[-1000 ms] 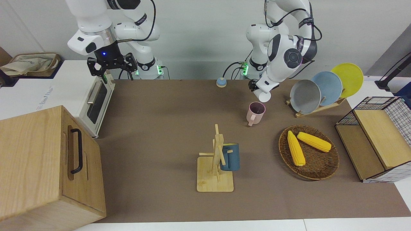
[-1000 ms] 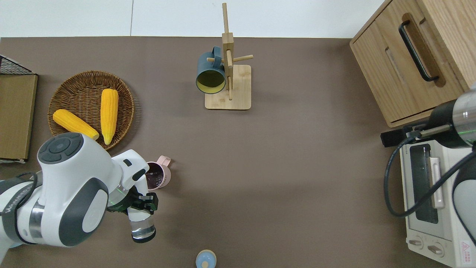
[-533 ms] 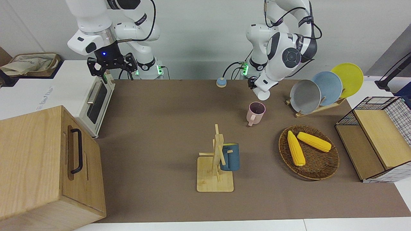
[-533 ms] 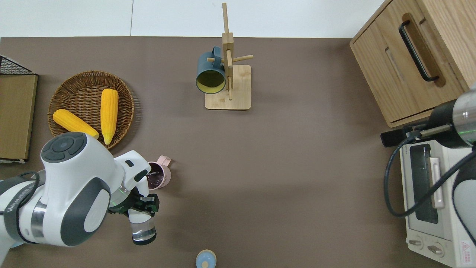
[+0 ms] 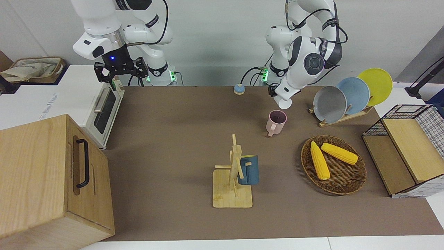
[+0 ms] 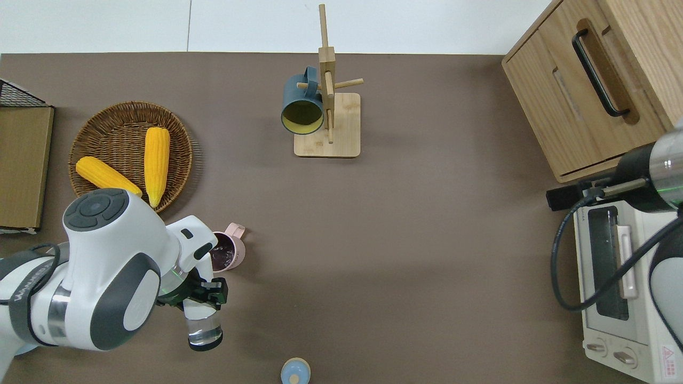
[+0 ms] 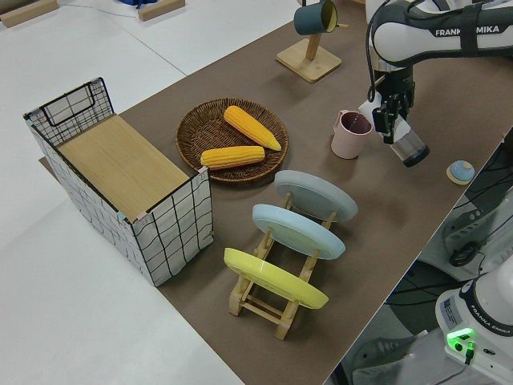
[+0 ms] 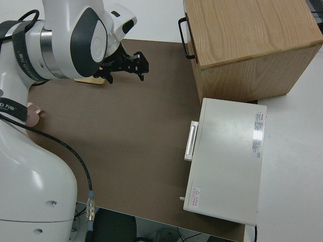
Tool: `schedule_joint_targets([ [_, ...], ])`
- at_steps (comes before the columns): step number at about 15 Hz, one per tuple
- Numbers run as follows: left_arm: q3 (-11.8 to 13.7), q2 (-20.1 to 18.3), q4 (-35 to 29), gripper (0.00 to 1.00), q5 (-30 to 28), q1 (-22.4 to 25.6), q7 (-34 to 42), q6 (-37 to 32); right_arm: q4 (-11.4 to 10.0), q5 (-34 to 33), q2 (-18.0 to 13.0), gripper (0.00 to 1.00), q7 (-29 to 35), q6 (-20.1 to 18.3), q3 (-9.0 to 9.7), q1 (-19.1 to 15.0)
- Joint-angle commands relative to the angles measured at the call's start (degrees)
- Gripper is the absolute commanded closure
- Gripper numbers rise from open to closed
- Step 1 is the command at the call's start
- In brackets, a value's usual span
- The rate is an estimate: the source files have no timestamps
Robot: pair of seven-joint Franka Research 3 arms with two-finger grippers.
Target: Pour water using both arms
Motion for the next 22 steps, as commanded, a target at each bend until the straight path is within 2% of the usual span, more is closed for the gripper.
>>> schedule_joint_targets([
  [1,0.1,0.0,2.0,1.0,1.0,-0.8,-1.4,-2.5,0.1,0.8,-0.1,0.011,-0.5,-0.7,0.02,-0.2],
  [11,-0.3,-1.1,0.9,1.0,1.0,-1.0,-1.5,-1.5,0.1,0.8,-0.1,0.011,-0.5,-0.6,0.11,-0.2],
  [17,-0.3,-7.3,-5.9,1.0,0.6,-1.1,-1.4,6.6,0.1,0.8,-0.1,0.011,-0.5,-0.6,0.02,-0.2],
  [22,-1.7,-15.2,-15.4,1.0,0.2,-1.2,-1.5,17.4,0.1,0.8,-0.1,0.011,-0.5,-0.6,0.11,-0.2],
])
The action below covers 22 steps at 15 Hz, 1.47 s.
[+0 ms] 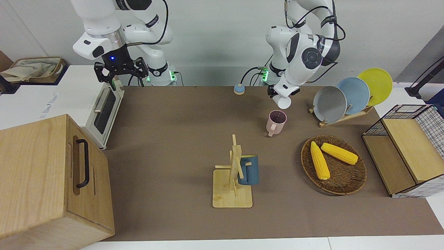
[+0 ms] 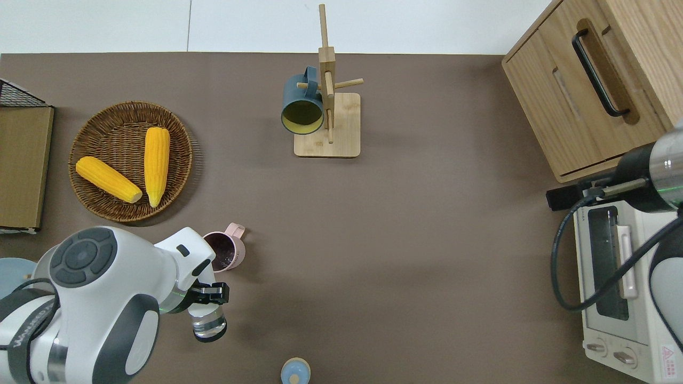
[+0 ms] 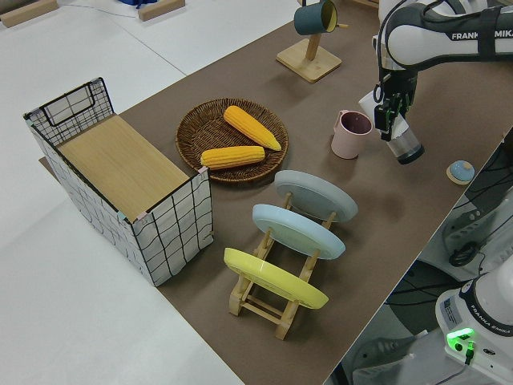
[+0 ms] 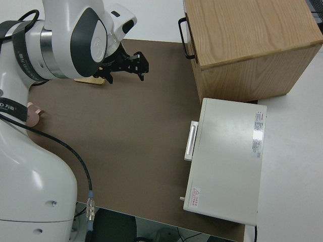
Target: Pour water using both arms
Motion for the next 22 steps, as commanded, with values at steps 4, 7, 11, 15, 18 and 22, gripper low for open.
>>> schedule_joint_targets([
  [4,-1.5,-8.7,-7.9,1.0,-0.1,-0.5,-1.2,6.8,0.1,0.8,-0.1,0.011,-0.5,-0.6,0.02,-0.2],
  [7,-1.2,-11.3,-10.6,1.0,-0.1,-0.3,-1.1,10.1,0.1,0.8,-0.1,0.011,-0.5,-0.6,0.03,-0.2],
  [11,-0.7,-13.3,-11.2,1.0,0.1,0.7,-0.8,11.2,0.1,0.8,-0.1,0.011,-0.5,-0.7,0.11,-0.2],
  [15,-0.5,-15.1,-11.2,1.0,0.3,4.3,-0.6,13.4,0.1,0.8,-0.1,0.011,-0.5,-0.6,0.03,-0.2],
  [18,-0.5,-16.3,-11.0,1.0,0.3,6.6,-0.9,16.9,0.1,0.8,-0.1,0.011,-0.5,-0.6,0.03,-0.2],
  [22,-0.5,-17.3,-10.1,1.0,0.5,8.5,-2.6,22.2,0.1,0.8,-0.1,0.011,-0.6,-0.6,0.11,-0.2],
])
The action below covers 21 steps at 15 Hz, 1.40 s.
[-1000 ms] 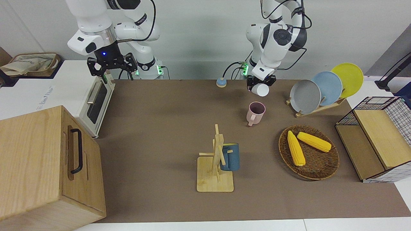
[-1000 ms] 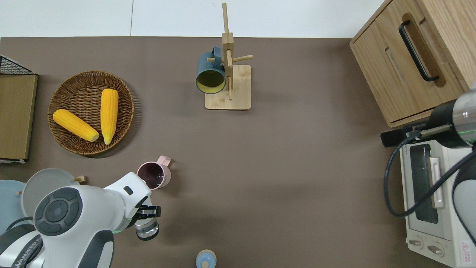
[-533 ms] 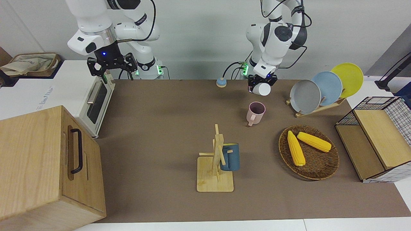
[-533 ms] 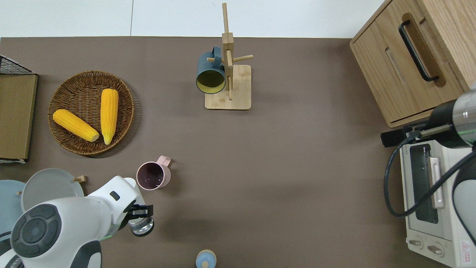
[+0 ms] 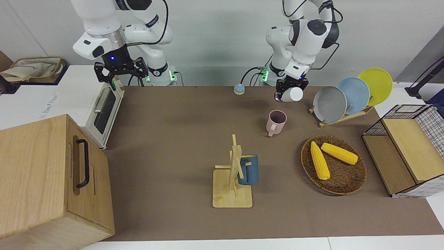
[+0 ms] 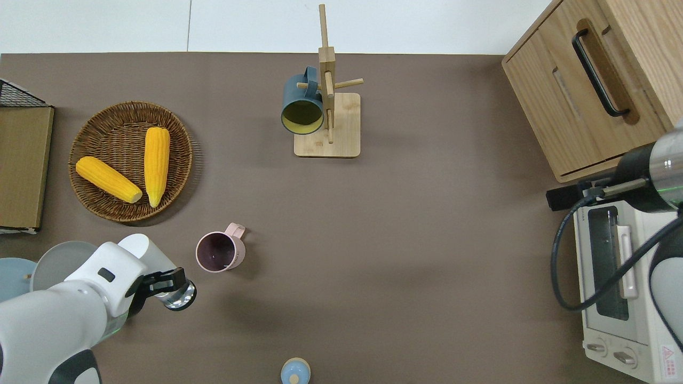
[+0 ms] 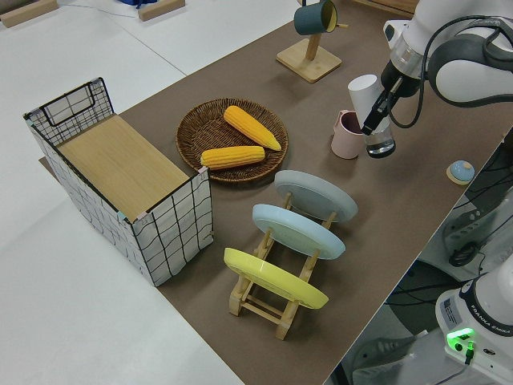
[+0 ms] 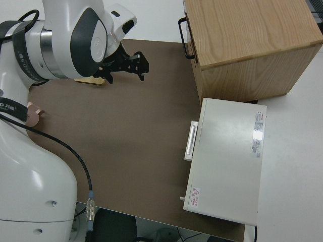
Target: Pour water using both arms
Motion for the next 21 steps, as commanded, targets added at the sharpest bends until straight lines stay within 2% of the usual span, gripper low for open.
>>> schedule_joint_targets([
  [1,-0.1,-3.2,0.4,1.0,0.6,1.6,-3.3,5.1,0.1,0.8,-0.1,0.011,-0.5,-0.7,0.11,-0.2],
  [4,-0.7,-3.2,2.3,1.0,1.4,3.4,-4.9,9.9,0.1,0.8,-0.1,0.011,-0.5,-0.7,0.11,-0.2],
  [12,-0.1,-1.0,12.8,1.0,7.0,8.3,-3.8,10.1,0.1,0.8,-0.1,0.011,-0.5,-0.7,0.02,-0.2],
  [18,0.2,4.4,21.9,1.0,6.9,13.7,2.6,10.0,0.1,0.8,-0.1,0.011,-0.5,-0.6,0.03,-0.2],
  [20,1.8,6.4,24.4,1.0,6.3,14.8,6.8,9.9,0.1,0.8,-0.1,0.011,-0.5,-0.6,0.02,-0.2],
  [21,3.4,7.6,26.0,1.0,6.1,14.5,8.4,9.6,0.1,0.8,-0.1,0.011,-0.5,-0.6,0.02,-0.2],
])
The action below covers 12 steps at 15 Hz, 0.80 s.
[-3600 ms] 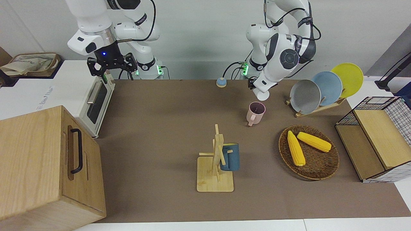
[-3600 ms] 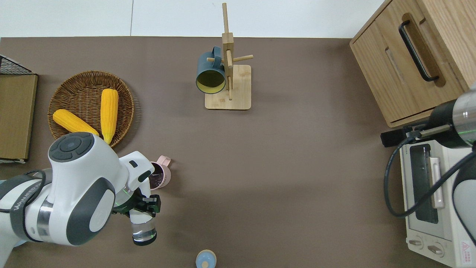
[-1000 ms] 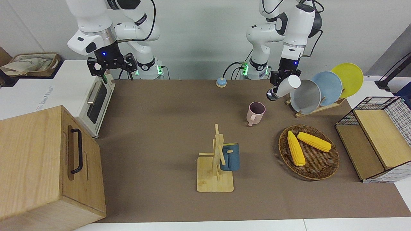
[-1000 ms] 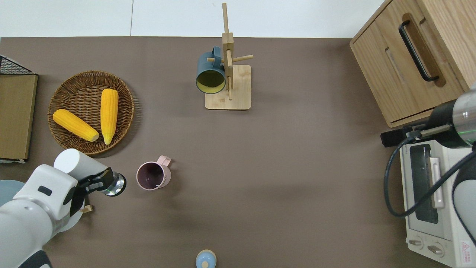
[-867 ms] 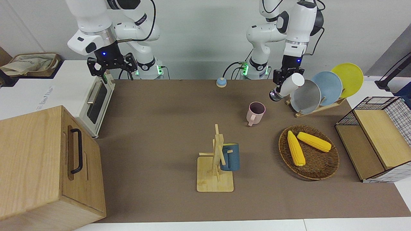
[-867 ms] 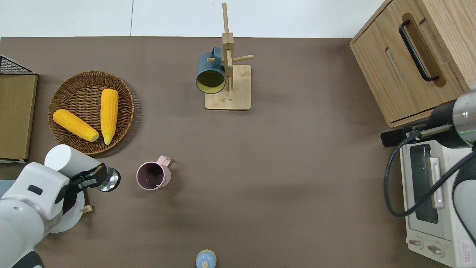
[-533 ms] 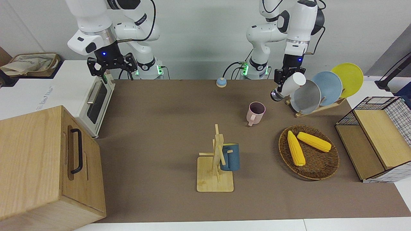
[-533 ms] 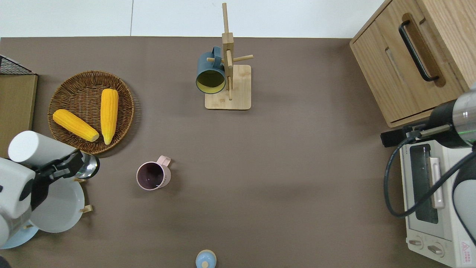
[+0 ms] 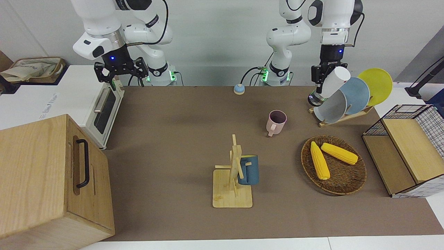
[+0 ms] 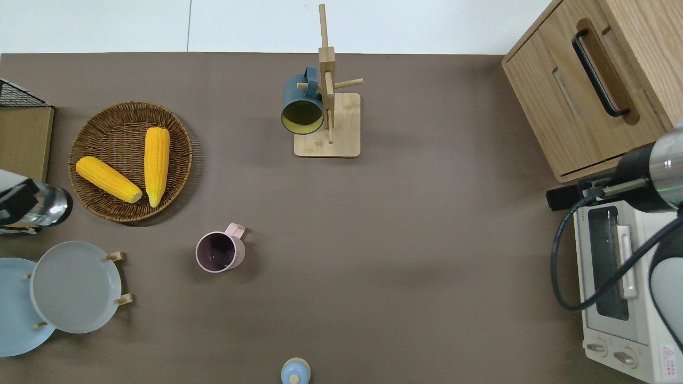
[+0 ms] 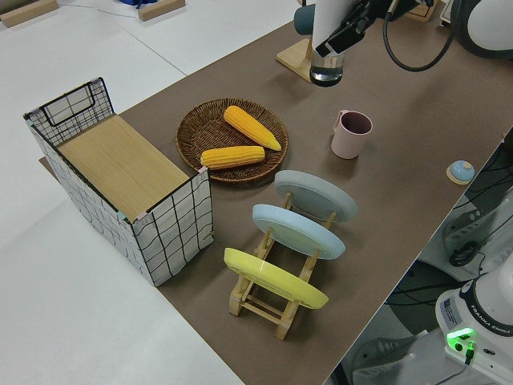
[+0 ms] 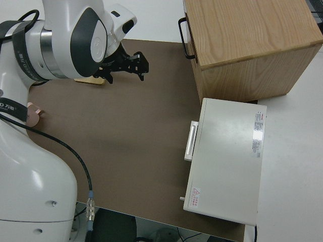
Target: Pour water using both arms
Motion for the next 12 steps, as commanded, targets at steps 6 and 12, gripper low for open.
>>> schedule_joint_targets([
  [6,8.1,13.1,15.4,1.0,-2.6,1.0,13.0,-0.6,0.1,0.8,-0.1,0.011,-0.5,-0.7,0.02,-0.2],
  [12,14.3,16.5,16.4,1.0,-13.0,1.1,28.9,0.2,0.1,0.8,-0.1,0.011,-0.5,-0.6,0.11,-0.2],
])
